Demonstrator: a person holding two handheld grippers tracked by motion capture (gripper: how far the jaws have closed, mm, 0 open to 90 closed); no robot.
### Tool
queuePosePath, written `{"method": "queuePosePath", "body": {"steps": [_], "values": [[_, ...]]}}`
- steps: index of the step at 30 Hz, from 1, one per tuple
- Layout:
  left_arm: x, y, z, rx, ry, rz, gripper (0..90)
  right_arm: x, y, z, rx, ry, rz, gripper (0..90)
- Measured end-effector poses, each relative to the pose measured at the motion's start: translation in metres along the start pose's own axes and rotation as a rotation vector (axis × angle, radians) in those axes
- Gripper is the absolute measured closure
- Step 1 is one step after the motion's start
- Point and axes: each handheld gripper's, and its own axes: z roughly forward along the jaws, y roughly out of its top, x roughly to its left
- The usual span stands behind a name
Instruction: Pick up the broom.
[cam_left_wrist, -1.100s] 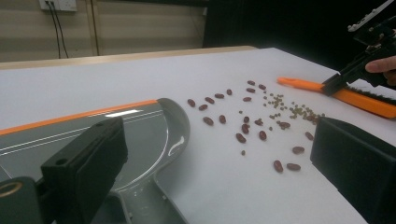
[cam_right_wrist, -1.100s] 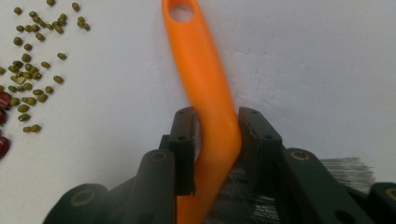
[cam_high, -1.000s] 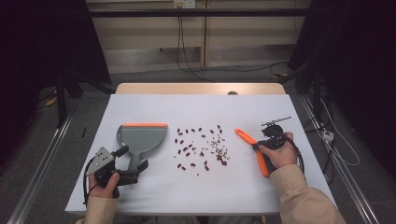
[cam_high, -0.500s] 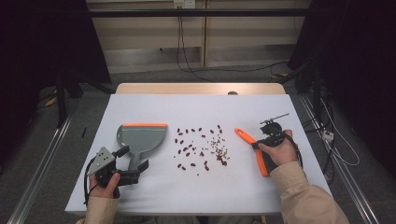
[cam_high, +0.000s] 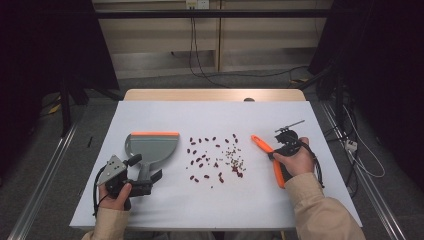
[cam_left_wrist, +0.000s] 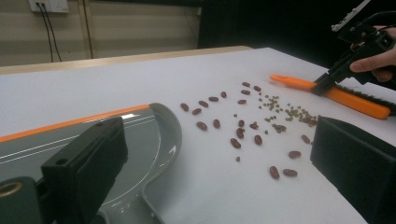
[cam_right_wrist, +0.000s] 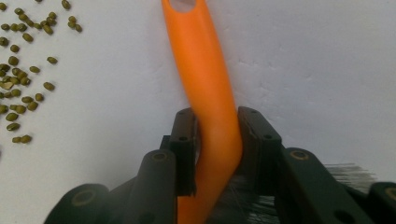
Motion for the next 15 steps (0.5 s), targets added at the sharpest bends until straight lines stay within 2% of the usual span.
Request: {"method": "queuePosePath", "body": {"steps": [7,12,15], "values": [[-0.0025,0.0006,-0.0034,-0.011,0.010,-0.006,3.6,0.0030,-0.0017,-0.0010,-0.016,-0.016,-0.015,69.3],[-0.0031,0.0018,-0.0063,-0.014,0.017,0.003,3.6,0.0069,-0.0029,-0.0023,-0.036,-0.041,-0.049,69.4],[-0.0022,0.0015,-0.0078,-0.017,0.024,-0.001,3.6,0.0094,-0.0024,-0.0029,-0.064,-0.041,-0.059,69.4]]}}
